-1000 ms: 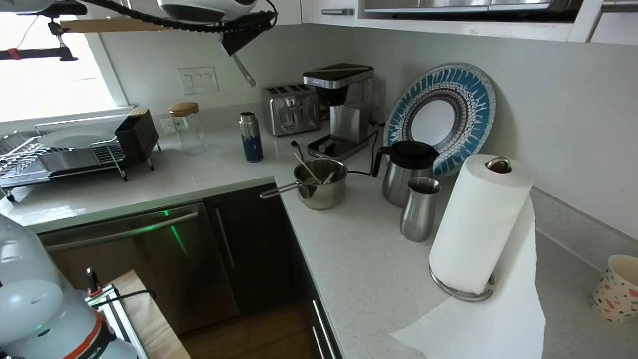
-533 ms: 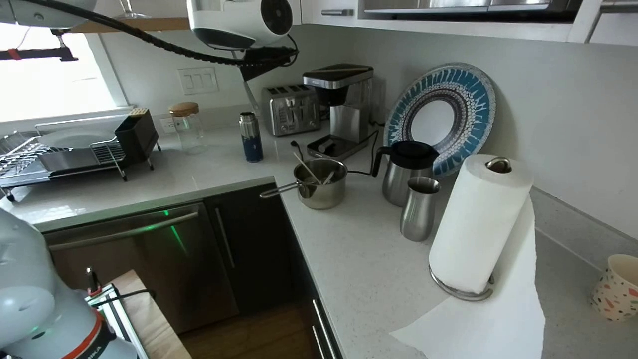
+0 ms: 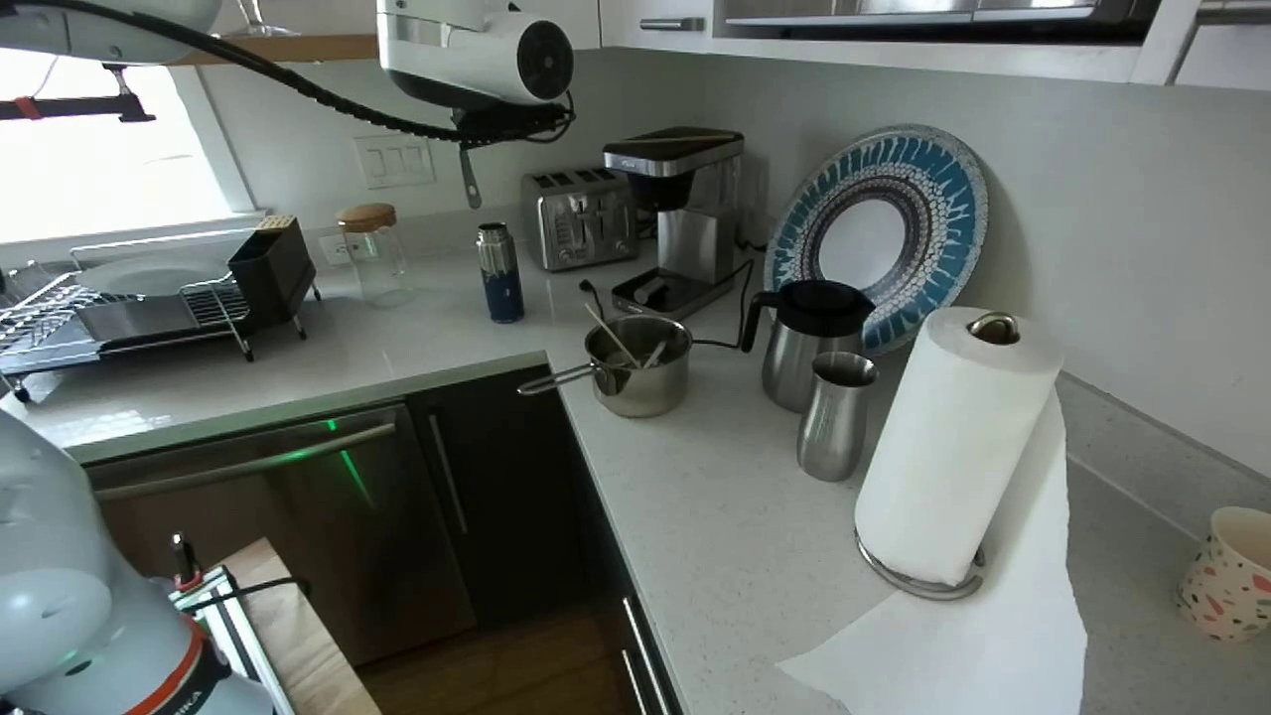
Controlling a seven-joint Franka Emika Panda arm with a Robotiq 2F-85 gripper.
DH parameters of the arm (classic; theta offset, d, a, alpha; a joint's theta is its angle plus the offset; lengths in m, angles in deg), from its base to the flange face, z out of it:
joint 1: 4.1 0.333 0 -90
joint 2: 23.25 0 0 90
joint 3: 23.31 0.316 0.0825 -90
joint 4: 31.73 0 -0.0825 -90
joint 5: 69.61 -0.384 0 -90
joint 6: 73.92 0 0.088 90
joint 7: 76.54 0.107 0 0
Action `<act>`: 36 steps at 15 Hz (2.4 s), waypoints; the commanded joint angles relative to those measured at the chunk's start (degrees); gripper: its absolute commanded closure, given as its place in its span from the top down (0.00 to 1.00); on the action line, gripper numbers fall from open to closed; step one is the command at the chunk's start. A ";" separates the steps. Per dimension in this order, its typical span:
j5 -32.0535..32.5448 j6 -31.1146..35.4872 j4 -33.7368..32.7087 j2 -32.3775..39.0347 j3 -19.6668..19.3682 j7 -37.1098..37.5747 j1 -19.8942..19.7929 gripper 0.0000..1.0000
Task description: Put the serving spoon in the bottle
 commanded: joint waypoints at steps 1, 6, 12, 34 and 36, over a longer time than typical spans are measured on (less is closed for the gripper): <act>-2.21 7.53 -3.66 3.48 2.84 6.99 1.16 0.03; -6.05 19.61 -8.20 8.15 5.61 4.61 3.21 0.03; -5.70 24.24 -10.60 11.99 7.15 3.73 5.11 0.03; -0.66 26.12 -10.34 16.78 7.75 2.02 7.38 0.03; -2.31 25.46 -11.76 17.54 7.71 1.24 6.92 0.12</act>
